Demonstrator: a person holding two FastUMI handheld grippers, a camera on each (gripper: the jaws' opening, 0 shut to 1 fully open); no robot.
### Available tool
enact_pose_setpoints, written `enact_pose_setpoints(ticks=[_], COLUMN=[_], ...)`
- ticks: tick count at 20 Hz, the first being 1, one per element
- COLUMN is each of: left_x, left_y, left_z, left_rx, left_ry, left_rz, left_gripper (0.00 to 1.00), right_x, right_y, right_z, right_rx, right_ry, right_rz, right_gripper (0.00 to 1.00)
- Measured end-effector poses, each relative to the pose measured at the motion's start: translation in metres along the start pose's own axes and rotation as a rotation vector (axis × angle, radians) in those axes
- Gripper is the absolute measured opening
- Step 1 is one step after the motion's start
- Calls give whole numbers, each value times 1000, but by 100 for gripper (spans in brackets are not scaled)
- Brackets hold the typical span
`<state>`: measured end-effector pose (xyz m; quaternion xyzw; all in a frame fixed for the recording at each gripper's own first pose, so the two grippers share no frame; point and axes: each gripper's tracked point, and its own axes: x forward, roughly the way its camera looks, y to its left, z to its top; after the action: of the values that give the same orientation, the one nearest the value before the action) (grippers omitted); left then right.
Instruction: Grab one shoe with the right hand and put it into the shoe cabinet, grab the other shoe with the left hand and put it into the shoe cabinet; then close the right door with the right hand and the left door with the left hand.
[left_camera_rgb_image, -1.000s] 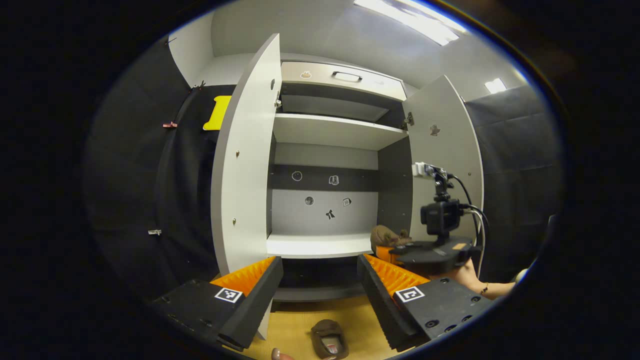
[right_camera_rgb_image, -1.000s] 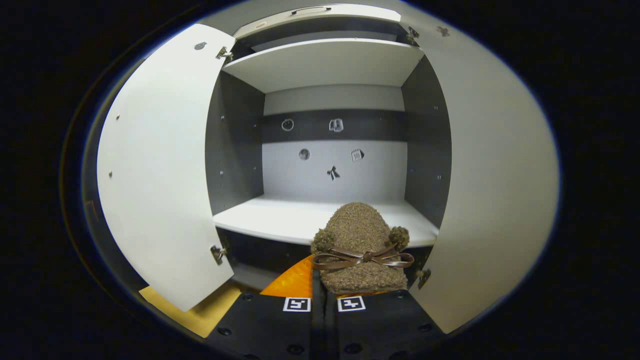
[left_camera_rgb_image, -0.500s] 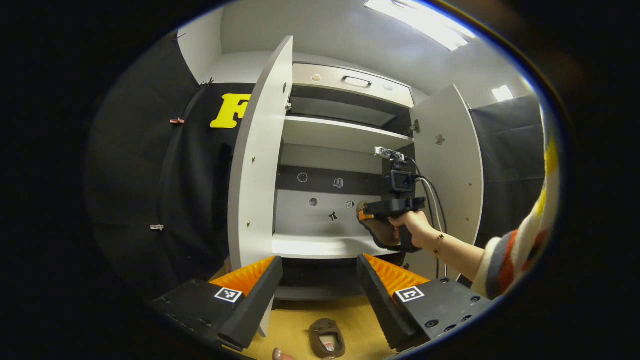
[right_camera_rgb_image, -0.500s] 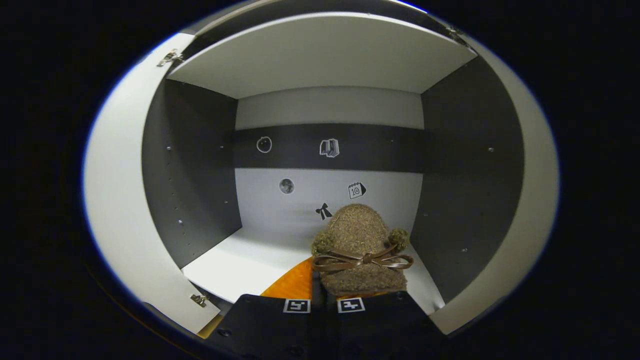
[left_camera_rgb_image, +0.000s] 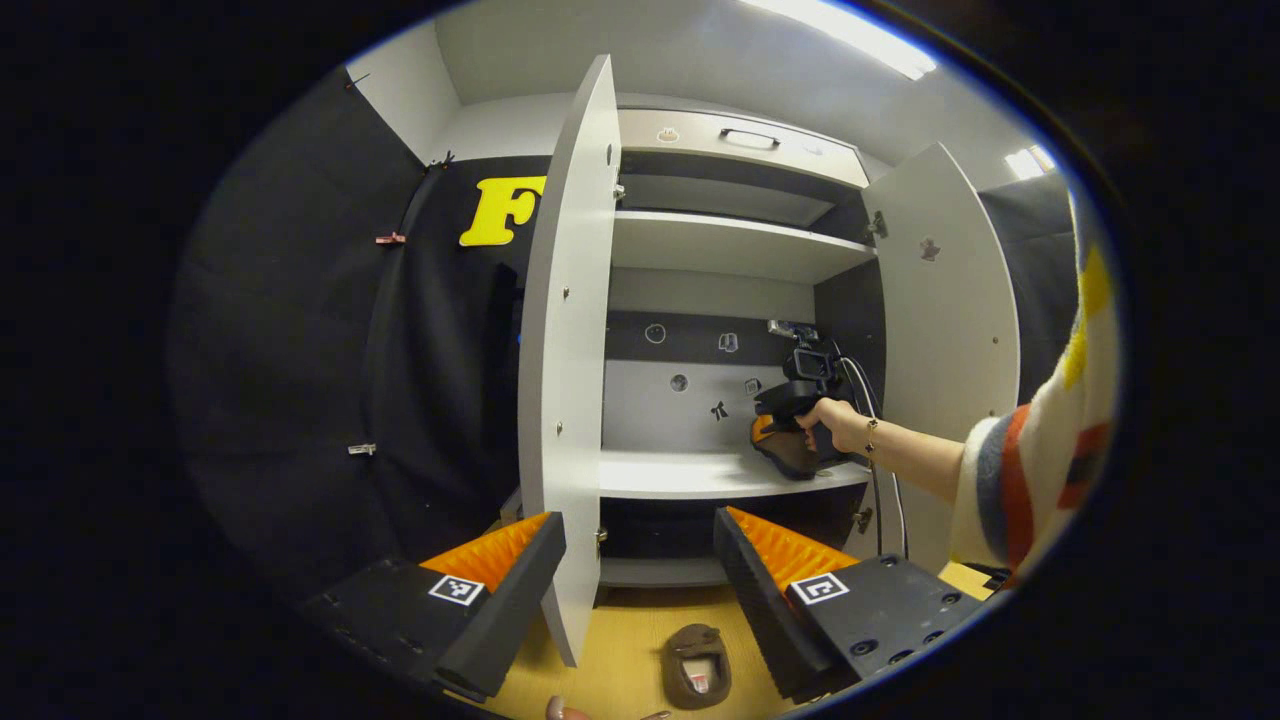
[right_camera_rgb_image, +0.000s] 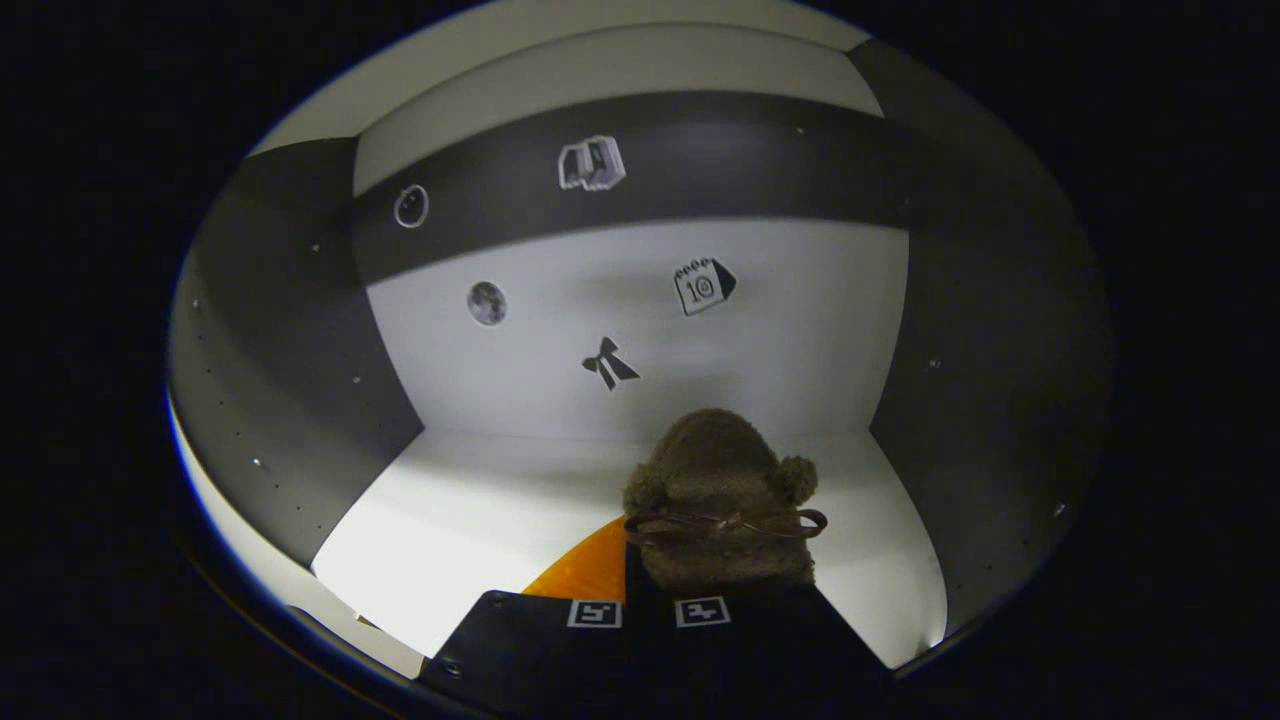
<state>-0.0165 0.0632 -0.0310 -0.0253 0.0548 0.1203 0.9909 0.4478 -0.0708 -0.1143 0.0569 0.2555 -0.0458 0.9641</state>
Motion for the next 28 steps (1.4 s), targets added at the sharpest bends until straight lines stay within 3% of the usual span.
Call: enact_pose_setpoints(ticks=[4, 6, 9, 11, 14, 18, 20, 26, 28], left_x=[7, 10, 10, 7, 1, 0, 4, 23, 35], left_y=[-6, -10, -17, -19, -22, -30, -37, -65, -65], left_z=[3, 7, 10, 11, 5, -25, -47, -90, -117], left_rx=[-4, 4, 6, 9, -3, -21, -27, -44, -39], left_ry=[4, -3, -8, -15, -12, 34, 76, 97, 134], left_rz=[18, 24, 18, 13, -12, -68, -105, -261, -263], left_gripper=[95, 95, 95, 95, 95, 95, 95, 95, 95], right_x=[7, -2, -26, -46, -86, -173, -209, -287, -298], right_y=[6, 18, 30, 33, 32, 41, 38, 38, 39], right_z=[-7, -14, -10, -9, 2, 30, 27, -53, -87], right_rx=[-12, -41, -82, -100, -107, -96, -112, -180, -157], right_ry=[34, 54, 22, -1, -69, -257, -341, -453, -444], right_rz=[8, 53, 70, 70, 80, 147, 145, 162, 173], right_gripper=[13, 28, 92, 99, 99, 99, 99, 99, 98])
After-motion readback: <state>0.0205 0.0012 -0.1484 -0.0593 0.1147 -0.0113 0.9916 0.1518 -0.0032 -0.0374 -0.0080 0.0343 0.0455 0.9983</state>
